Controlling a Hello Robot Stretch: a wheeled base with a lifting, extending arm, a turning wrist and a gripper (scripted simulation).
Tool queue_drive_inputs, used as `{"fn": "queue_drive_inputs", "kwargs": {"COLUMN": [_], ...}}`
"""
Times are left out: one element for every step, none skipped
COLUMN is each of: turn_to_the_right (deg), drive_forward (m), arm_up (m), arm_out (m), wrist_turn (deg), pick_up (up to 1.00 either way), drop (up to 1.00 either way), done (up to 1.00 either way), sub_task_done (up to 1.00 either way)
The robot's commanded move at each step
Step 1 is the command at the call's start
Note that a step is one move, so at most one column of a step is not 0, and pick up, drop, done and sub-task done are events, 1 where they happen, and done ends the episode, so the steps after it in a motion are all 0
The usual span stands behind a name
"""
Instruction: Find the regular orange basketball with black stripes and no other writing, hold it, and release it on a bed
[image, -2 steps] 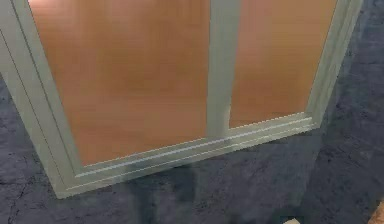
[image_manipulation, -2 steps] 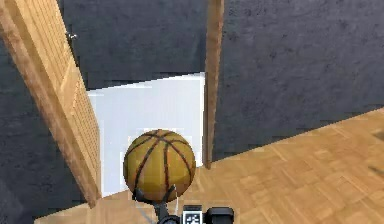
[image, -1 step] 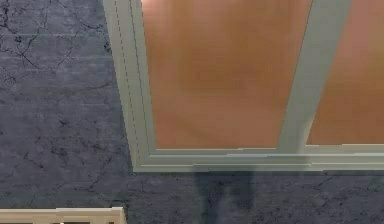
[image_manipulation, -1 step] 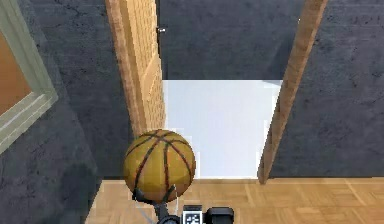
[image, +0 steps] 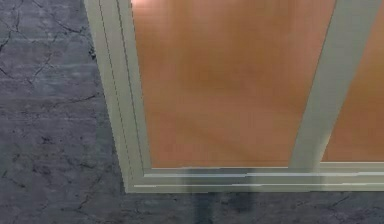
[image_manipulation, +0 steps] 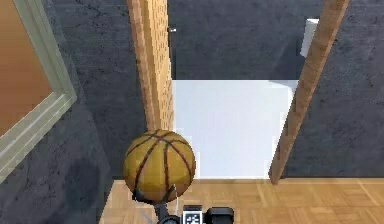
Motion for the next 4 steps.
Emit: {"fn": "queue_drive_inputs", "kwargs": {"turn_to_the_right": [-18.0,18.0,-27.0,30.0], "drive_forward": [0.0,0.0,0.0,0.0], "arm_up": [0.0,0.0,0.0,0.0], "arm_out": [0.0,0.0,0.0,0.0], "wrist_turn": [0.0,0.0,0.0,0.0], "pick_up": [0.0,0.0,0.0,0.0], "drop": [0.0,0.0,0.0,0.0], "done": [0.0,0.0,0.0,0.0], "sub_task_done": [0.0,0.0,0.0,0.0]}}
